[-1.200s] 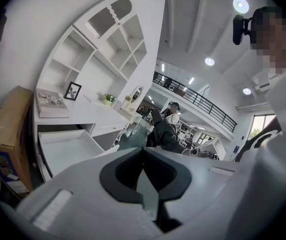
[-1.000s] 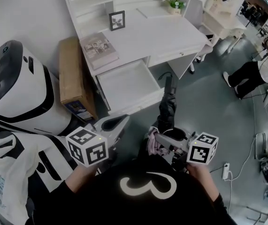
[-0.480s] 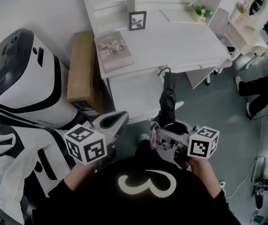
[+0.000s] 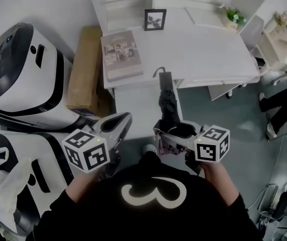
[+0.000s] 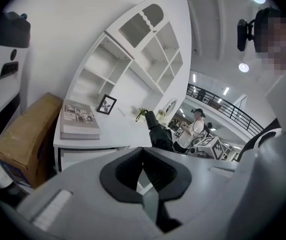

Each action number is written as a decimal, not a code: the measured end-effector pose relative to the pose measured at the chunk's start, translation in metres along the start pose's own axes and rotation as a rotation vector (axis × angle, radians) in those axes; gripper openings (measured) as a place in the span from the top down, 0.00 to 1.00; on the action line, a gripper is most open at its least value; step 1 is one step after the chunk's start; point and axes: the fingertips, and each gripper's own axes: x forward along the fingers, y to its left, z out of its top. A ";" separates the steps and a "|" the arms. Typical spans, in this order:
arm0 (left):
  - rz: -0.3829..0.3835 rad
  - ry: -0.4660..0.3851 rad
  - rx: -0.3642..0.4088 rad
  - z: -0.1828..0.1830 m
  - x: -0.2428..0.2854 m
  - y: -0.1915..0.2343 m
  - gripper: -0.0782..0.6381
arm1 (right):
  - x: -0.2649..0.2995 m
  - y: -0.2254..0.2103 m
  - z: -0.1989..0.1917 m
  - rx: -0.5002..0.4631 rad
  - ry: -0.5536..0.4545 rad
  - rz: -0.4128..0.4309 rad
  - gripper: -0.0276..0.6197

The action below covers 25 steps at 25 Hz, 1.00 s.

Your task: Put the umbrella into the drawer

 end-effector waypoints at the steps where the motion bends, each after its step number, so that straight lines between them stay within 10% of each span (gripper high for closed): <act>1: 0.014 -0.009 -0.006 0.004 0.003 0.003 0.88 | 0.002 -0.006 0.004 -0.023 0.019 0.002 0.56; 25: 0.325 -0.124 -0.124 0.017 0.009 0.085 0.88 | 0.080 -0.087 0.019 -0.478 0.415 0.120 0.56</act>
